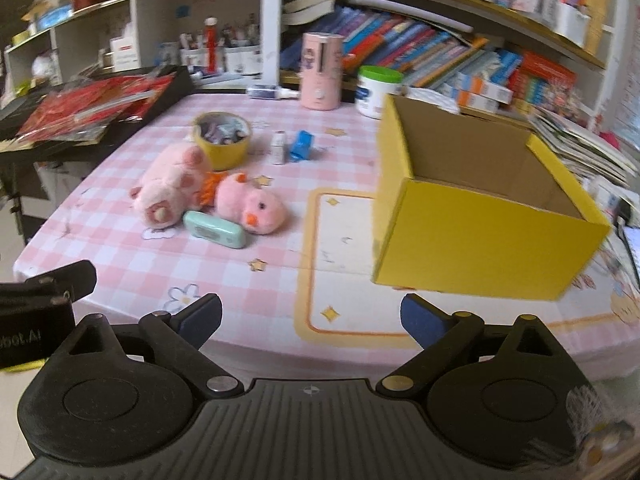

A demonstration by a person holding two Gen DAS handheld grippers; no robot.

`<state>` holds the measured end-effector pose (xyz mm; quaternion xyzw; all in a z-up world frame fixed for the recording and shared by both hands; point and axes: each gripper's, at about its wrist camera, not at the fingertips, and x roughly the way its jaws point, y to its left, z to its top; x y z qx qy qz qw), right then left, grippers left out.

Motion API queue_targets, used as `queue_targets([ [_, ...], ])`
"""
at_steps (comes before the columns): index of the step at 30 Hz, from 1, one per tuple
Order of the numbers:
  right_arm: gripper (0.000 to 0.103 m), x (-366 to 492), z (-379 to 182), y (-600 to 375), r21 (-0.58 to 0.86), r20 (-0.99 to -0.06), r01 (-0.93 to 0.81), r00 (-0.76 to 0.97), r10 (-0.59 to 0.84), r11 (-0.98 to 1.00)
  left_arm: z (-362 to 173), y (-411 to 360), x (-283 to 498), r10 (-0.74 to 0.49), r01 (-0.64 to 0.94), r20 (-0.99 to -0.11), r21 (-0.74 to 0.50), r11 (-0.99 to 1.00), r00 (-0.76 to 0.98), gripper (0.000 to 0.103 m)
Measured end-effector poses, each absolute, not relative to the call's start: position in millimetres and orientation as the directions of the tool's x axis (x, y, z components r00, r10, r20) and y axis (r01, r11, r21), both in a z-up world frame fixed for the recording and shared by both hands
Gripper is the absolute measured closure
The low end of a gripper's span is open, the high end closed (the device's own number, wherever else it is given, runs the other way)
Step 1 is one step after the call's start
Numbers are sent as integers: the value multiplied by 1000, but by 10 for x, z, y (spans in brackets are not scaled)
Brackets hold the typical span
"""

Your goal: Organize objects

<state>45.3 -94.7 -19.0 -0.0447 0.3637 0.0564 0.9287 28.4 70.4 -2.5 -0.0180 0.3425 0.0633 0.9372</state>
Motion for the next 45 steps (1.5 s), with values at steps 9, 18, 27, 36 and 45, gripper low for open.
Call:
queue_targets([
  [9, 34, 809, -258, -736, -30, -684, -305, 701, 203, 952, -56, 871, 537, 157, -223, -650, -20, 975, 743, 0],
  [18, 41, 1271, -363, -736, 5, -708, -323, 667, 231, 946, -129, 913, 796, 191, -269, -669, -14, 963, 718, 0],
  [27, 41, 1813, -478, -678, 47, -730, -356, 626, 275, 933, -280, 809, 1051, 159, -201, -724, 28, 979, 671, 0],
  [36, 45, 2398, -685, -584, 59, -794, -440, 524, 310, 896, -439, 515, 1283, 41, -48, -761, 13, 999, 648, 1],
  [45, 67, 2298, -133, -914, 96, -664, -374, 666, 340, 922, -608, 88, 1584, -47, 117, -759, 38, 992, 649, 16],
])
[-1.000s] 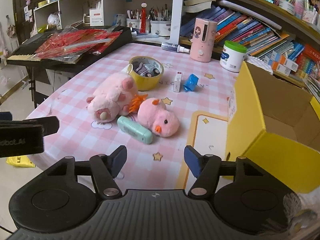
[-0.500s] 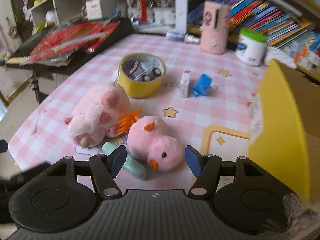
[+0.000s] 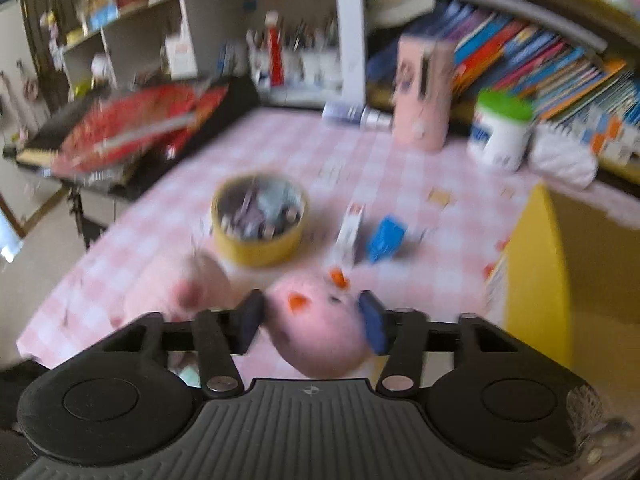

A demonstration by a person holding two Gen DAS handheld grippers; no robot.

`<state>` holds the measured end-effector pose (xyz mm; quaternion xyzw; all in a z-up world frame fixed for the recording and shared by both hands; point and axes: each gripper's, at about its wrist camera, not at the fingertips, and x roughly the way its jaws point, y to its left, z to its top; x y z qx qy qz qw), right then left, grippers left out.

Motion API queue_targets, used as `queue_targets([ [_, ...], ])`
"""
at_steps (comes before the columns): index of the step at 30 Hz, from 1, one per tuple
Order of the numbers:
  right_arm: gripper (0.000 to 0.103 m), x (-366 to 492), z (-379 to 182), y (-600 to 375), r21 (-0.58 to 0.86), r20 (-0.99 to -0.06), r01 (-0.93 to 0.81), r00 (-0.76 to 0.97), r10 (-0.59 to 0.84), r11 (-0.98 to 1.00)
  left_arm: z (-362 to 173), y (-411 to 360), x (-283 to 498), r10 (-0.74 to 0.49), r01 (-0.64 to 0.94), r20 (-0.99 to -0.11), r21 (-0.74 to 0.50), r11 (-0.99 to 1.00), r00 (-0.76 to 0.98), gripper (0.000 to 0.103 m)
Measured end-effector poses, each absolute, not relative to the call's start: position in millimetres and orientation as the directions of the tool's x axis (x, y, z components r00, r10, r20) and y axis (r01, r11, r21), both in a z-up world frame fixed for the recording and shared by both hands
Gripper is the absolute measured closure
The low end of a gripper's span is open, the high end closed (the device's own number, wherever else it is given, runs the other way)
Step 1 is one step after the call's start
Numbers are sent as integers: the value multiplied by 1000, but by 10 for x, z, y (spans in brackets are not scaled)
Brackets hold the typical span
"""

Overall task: Organize objects
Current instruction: 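Grasp the small pink plush pig with the right gripper, then grasp the mint-green case with the left gripper while the right gripper lifts the pig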

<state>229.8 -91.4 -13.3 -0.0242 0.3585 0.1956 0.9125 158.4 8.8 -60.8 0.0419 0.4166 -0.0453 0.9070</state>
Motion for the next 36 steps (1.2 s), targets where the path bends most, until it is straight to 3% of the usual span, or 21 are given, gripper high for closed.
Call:
queue_targets([
  [5, 69, 2297, -160, -941, 69, -684, -387, 653, 326, 920, -755, -12, 1777, -55, 152, -783, 50, 987, 619, 17],
  [7, 68, 2301, -239, -925, 54, -714, -392, 628, 310, 919, -780, 6, 1802, -69, 149, -784, 31, 988, 617, 26],
  [8, 65, 2281, -264, -932, 50, -723, -390, 621, 303, 919, -781, 14, 1810, -77, 143, -782, 17, 990, 619, 30],
  [10, 36, 2244, -287, -950, 42, -719, -379, 630, 291, 925, -761, 20, 1814, -68, 140, -778, 26, 990, 624, 34],
  [12, 25, 2246, -294, -954, 28, -705, -362, 654, 275, 932, -746, 50, 1791, -71, 131, -778, 14, 991, 625, 34],
  [16, 16, 2390, -365, -869, 5, -711, -326, 664, 233, 945, -686, 117, 1688, -87, 126, -771, -10, 992, 630, 34],
  [22, 16, 2778, -620, -799, 4, -748, -131, 658, 90, 991, -641, 231, 1588, -85, 102, -771, -26, 994, 631, 34],
  [27, 16, 3091, -796, -872, 130, -760, -4, 641, 102, 992, -605, 328, 1515, -85, 78, -769, -46, 996, 633, 34],
  [29, 21, 3164, -837, -917, 173, -760, 14, 638, 125, 985, -587, 345, 1483, -89, 78, -764, -50, 996, 640, 34],
  [31, 45, 3170, -833, -929, 158, -755, 7, 645, 117, 987, -565, 352, 1435, -91, 75, -757, -55, 996, 647, 34],
  [36, 48, 2931, -677, -976, 166, -746, -71, 643, 172, 984, -488, 422, 1346, -92, 68, -739, -63, 996, 667, 34],
])
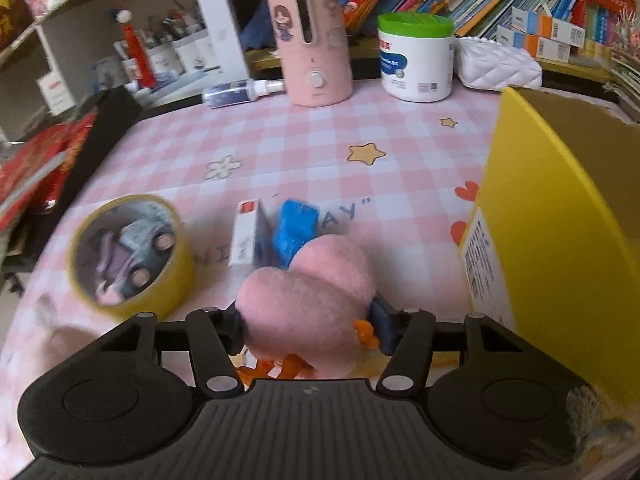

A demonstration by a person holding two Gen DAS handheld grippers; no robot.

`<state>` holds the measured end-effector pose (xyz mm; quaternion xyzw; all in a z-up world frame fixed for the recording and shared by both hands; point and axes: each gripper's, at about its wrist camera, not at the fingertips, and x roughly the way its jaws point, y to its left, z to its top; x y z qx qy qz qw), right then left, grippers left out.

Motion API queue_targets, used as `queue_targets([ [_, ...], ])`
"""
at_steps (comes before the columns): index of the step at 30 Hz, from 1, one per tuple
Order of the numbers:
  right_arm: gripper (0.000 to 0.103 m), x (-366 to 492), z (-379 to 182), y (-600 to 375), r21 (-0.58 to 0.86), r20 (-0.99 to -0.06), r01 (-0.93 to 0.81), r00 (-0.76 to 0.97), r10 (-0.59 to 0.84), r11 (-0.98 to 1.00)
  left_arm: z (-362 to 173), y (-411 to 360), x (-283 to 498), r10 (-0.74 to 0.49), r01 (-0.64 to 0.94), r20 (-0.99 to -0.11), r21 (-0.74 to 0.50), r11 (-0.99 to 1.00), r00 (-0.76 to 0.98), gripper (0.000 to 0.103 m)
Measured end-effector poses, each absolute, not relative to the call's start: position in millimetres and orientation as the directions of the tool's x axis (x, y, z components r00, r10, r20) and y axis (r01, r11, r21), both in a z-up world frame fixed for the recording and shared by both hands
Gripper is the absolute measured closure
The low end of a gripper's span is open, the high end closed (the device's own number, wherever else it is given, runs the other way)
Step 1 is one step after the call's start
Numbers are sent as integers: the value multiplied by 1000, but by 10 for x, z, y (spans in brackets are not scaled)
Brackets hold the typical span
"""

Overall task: Organize objects
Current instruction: 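Grasp the mint-green case with the left gripper while the right gripper lifts the pig, then carry the green case with the left gripper while the right carries the pig toward the yellow box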

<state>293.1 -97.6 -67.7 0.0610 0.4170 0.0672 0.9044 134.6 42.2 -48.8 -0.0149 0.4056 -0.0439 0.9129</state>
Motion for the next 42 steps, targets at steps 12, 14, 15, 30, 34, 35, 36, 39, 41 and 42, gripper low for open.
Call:
queue_targets([
  [12, 48, 1485, -40, -1133, 149, -680, -245, 678, 279, 958, -145, 652, 686, -83, 44, -687, -74, 996, 722, 34],
  [14, 48, 1221, 14, -1146, 138, -671, -255, 687, 280, 957, -105, 641, 562, -93, 60, -678, -72, 996, 729, 34],
  [15, 48, 1114, 28, -1153, 136, -668, -258, 690, 281, 957, -85, 632, 507, -98, 68, -674, -71, 995, 732, 34],
  [30, 48, -50, -147, -1586, 97, -710, -66, 695, 116, 993, -76, 208, -93, -256, 293, -661, -57, 954, 705, 34],
  [34, 48, -291, -222, -1782, 106, -729, 16, 681, 66, 994, -99, -2, -188, -316, 382, -662, -48, 923, 679, 34],
  [35, 48, -331, -232, -1835, 109, -733, 40, 678, 54, 993, -96, -43, -205, -328, 401, -662, -46, 915, 674, 34],
  [36, 48, -370, -243, -1887, 112, -738, 63, 674, 41, 992, -91, -83, -224, -340, 418, -660, -43, 907, 670, 34],
  [39, 48, -471, -268, -2029, 124, -751, 126, 661, 10, 984, -80, -200, -252, -368, 461, -657, -35, 887, 658, 34],
  [41, 48, -509, -271, -2094, 127, -755, 158, 655, -8, 979, -76, -275, -261, -384, 485, -656, -31, 874, 650, 34],
  [42, 48, -529, -271, -2128, 127, -756, 172, 655, -17, 977, -72, -311, -263, -391, 494, -654, -30, 869, 648, 34],
])
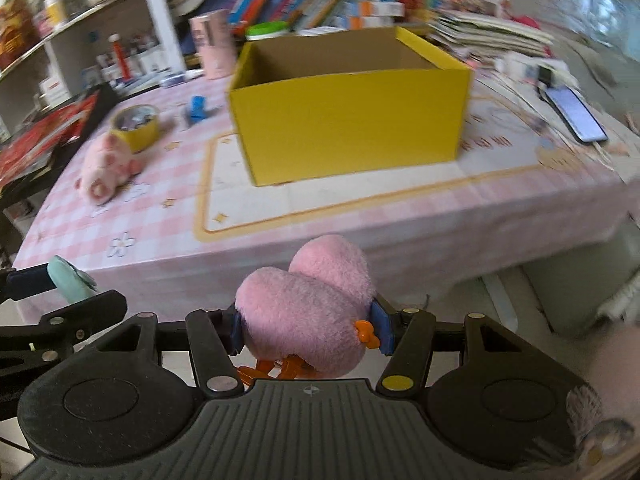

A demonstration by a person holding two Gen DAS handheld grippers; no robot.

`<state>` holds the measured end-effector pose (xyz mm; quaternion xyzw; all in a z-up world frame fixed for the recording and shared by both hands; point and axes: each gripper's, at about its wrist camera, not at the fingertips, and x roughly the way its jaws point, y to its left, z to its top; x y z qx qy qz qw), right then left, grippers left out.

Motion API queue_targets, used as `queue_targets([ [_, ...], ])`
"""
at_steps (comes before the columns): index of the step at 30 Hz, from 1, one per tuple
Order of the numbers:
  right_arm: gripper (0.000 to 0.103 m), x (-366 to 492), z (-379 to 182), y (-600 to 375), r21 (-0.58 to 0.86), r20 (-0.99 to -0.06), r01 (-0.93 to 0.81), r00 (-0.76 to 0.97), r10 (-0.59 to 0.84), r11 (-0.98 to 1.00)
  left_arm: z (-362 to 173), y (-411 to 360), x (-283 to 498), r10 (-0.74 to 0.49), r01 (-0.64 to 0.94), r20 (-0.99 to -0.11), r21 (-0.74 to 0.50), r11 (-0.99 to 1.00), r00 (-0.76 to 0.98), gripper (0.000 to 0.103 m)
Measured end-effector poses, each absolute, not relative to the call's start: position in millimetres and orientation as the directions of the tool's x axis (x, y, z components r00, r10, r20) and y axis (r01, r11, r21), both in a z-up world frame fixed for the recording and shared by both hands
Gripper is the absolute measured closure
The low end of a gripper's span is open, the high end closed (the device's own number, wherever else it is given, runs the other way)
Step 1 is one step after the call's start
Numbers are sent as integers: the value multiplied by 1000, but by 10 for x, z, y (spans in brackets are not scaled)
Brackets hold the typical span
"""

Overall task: Organize objects
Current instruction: 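Carry the green case with the left gripper while the right carries the pig toward the yellow box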

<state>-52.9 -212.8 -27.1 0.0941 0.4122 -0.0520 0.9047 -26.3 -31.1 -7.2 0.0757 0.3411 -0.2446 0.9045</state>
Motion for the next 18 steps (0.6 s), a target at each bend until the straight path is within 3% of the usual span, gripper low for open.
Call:
queue_targets([
  [18, 48, -436, -232, -2656, 108, -758, 251, 647, -84, 962, -9, -828, -18, -459, 569, -626, -29, 822, 630, 34],
])
